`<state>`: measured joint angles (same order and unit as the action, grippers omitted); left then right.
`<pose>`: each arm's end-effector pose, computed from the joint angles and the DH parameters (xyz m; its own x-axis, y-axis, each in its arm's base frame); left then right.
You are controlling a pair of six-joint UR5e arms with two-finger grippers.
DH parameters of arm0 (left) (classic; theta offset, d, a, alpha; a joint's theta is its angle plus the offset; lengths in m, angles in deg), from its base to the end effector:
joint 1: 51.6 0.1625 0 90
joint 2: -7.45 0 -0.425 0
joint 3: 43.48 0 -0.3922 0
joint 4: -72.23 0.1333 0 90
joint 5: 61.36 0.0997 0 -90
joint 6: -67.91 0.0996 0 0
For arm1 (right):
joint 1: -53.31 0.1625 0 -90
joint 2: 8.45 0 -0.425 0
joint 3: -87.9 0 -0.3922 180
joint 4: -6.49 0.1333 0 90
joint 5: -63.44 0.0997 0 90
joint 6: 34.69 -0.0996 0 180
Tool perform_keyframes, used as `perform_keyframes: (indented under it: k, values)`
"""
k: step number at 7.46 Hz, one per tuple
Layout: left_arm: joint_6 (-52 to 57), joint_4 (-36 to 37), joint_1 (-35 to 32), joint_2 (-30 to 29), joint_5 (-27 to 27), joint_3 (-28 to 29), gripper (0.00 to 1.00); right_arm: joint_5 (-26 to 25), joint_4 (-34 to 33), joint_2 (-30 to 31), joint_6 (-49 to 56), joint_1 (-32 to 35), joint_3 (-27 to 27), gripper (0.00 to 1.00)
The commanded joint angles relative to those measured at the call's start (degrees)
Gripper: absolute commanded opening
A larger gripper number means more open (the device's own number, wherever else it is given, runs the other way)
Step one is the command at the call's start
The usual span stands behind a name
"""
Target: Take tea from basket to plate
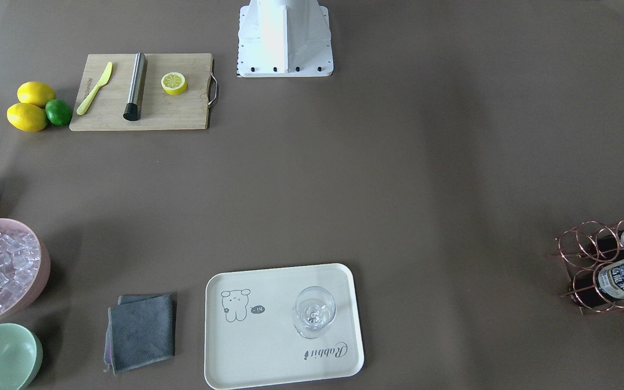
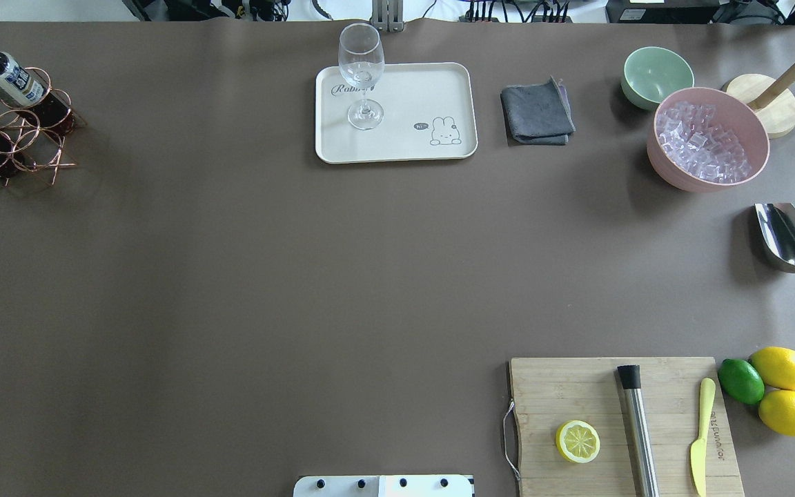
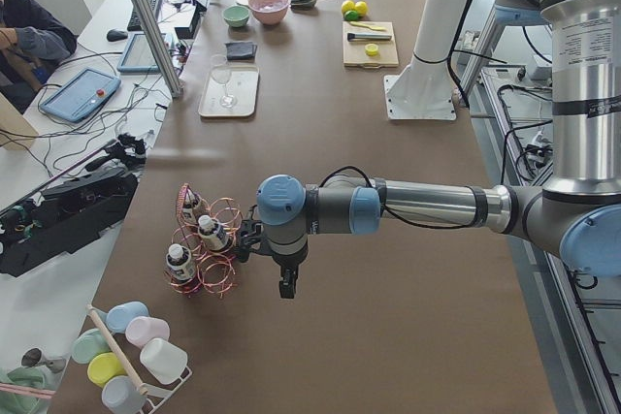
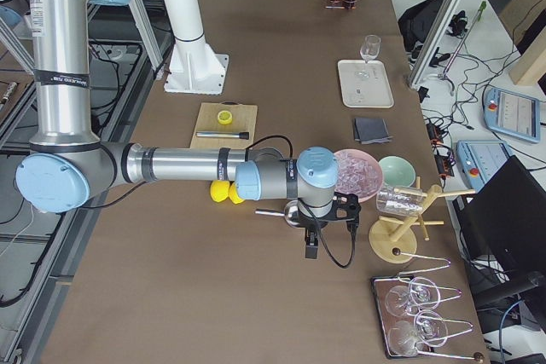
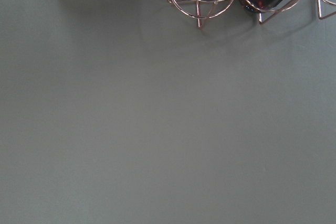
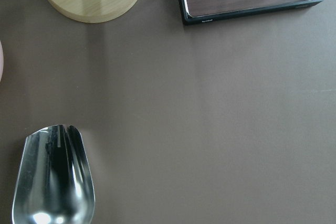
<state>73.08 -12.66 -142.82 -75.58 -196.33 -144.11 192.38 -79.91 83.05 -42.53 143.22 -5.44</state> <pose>-0.0722 -0.4363 0.6323 0.7060 0.0573 -0.7059 -0.0425 0.9984 0.0385 0.0699 -0.4876 0.6424 0.7707 0.0756 0.6328 -0.1045 0.9945 0.0086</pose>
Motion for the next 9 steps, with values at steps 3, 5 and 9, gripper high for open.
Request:
perform_keyframes:
  k: [3,5,9]
  values:
    - [-0.1,-0.3,-0.1,-0.8,-0.1,-0.3,0.98,0.0,0.0,-0.1,-0.1,0.0,0.1,1.00]
    - [0.1,-0.4,-0.8,-1.4,-0.1,-2.3,0.98,0.0,0.0,-0.1,-0.2,0.0,0.1,1.00]
    - [8.3,0.9,-2.1,-4.4,-0.4,-3.6,0.97,0.0,0.0,-0.1,-0.2,0.0,0.1,1.00]
